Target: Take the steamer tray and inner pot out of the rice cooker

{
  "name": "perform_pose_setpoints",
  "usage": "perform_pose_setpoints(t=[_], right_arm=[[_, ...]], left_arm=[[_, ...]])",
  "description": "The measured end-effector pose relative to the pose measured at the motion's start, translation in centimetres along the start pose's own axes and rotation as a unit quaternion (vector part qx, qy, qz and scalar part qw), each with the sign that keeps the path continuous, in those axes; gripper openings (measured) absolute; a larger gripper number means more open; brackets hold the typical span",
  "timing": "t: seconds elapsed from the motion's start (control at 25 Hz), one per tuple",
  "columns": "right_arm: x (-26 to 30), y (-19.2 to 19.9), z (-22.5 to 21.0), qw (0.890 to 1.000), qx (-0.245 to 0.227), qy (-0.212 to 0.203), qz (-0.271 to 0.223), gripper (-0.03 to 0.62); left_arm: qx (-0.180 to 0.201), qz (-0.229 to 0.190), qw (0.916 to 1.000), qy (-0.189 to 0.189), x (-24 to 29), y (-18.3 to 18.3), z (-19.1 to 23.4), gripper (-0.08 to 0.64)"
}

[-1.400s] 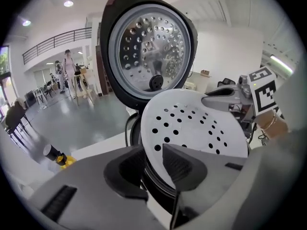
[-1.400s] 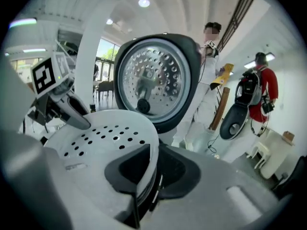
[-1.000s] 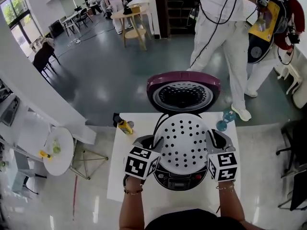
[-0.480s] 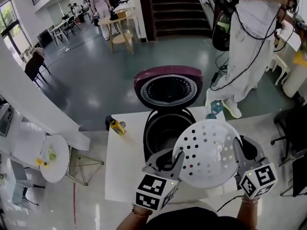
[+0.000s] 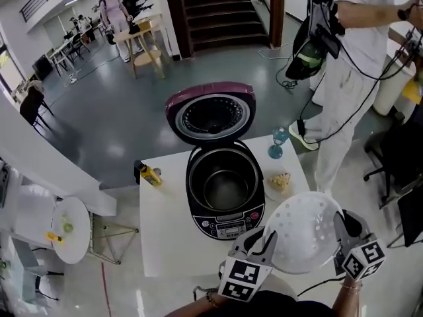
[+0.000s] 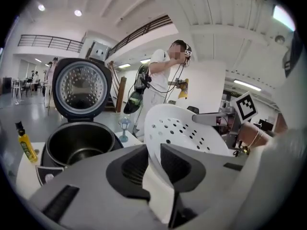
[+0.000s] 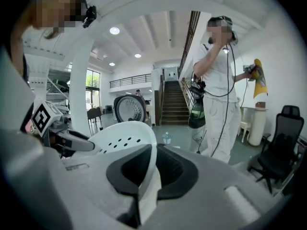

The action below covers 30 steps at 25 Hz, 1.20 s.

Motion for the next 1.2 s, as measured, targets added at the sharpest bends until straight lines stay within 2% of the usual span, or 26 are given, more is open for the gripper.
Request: perform_pose_setpoints(t=[0.12,0.32,0.48,0.6,0.92,1.2], right_arm=[[-0.3,3.8,-0.9,1.000,0.016,0.007,0.023,0.025],[1.5,9.5,-3.5,0.997,0.037,-0.013,0.066,0.025],[4.5,13.9,-6.2,0.992,0.060,-0.039,0.106,0.025],[6.4,16.3,-7.9,0.988,0.056,-0.054,0.135,0.025],[11.2,21.1,-10.3,0.981,0.050,-0.072,0.176,0.026],[13.9,23.2,-11.4,0.975,0.048,-0.083,0.199,0.028]], left_arm=[[-0.014,0.035,0.9992,0.007,1.2,3.0,-0.7,0.081],[-0.007,0.085,0.9962,-0.016,4.2,7.0,-1.4,0.086],[-0.028,0.126,0.9910,-0.036,7.8,9.8,-1.3,0.086],[-0.057,0.157,0.9849,-0.047,10.4,12.2,-1.1,0.086],[-0.096,0.185,0.9754,-0.073,15.3,15.7,0.4,0.086],[-0.103,0.200,0.9702,-0.090,17.8,17.2,1.4,0.086]])
Point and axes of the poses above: the fingertips, and each gripper's own axes: x forward along the fingers, z to its left, y out of its underside, the point moved 7 cm from there along -x, backward along the fingers
